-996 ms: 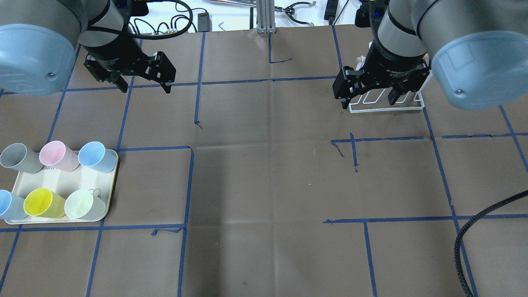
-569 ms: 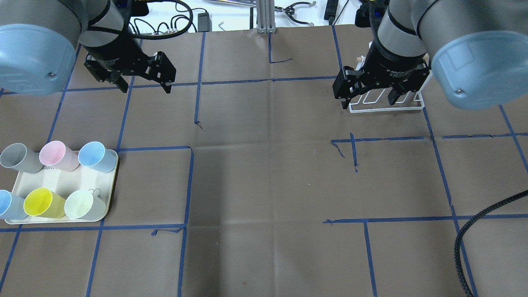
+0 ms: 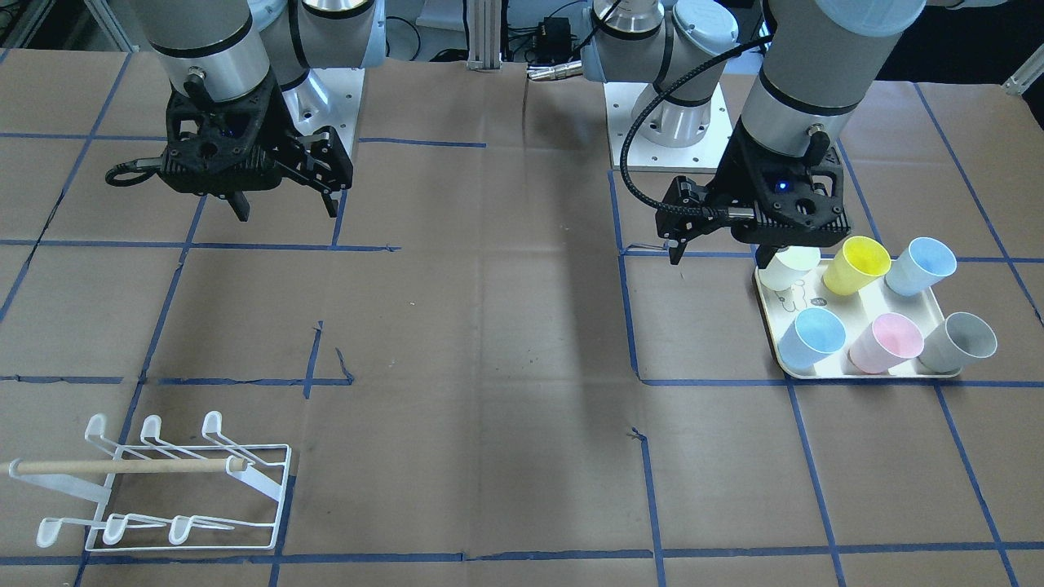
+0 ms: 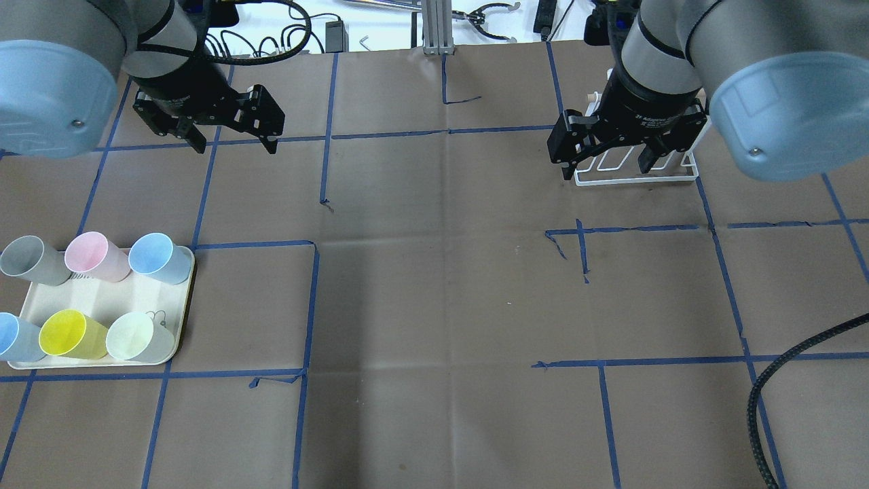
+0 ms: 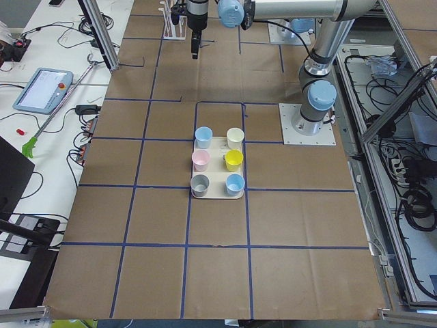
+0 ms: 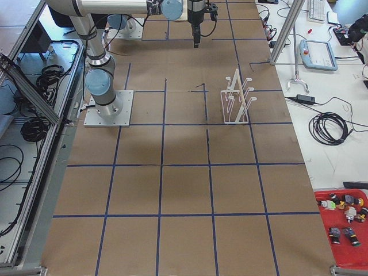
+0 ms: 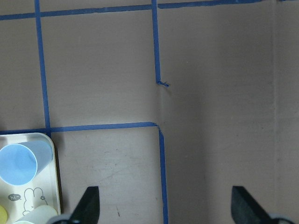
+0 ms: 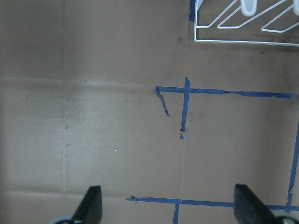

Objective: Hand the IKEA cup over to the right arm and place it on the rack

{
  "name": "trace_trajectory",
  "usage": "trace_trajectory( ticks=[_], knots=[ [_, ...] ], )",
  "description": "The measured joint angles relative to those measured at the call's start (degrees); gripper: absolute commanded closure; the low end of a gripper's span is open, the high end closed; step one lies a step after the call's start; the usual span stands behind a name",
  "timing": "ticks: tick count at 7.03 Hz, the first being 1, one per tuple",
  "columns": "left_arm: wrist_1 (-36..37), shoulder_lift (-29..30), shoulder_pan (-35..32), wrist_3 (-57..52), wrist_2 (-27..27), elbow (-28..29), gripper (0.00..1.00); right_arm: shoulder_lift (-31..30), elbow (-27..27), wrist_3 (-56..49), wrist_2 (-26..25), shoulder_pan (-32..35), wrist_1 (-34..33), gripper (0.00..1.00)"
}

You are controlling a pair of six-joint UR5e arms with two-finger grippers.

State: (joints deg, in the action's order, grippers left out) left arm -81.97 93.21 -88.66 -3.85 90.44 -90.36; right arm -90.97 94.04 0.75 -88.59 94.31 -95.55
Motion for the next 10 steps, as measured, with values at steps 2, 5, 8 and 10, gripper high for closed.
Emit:
trace_trajectory(
  ticks=[2, 5, 8, 10],
  knots=[
    [-0.3, -0.4, 3.9, -0.9, -0.5, -1.2, 0.0, 0.0, 0.0, 0.0, 0.0, 0.0, 0.0, 0.0],
    [-0.7, -0.6, 15.2, -11.0, -0.3, -2.3, 0.0, -0.2, 0.2, 0.0, 0.1, 0.0, -0.1, 0.0],
    [-0.6, -1.4, 25.5, -19.8, -0.1, -6.3, 0.0, -0.5, 0.3, 0.0, 0.2, 0.1, -0.2, 0.0],
    [-0.5, 0.4, 25.9, -19.8, -0.3, -7.1, 0.0, -0.4, 0.3, 0.0, 0.2, 0.1, -0.3, 0.0]
  ],
)
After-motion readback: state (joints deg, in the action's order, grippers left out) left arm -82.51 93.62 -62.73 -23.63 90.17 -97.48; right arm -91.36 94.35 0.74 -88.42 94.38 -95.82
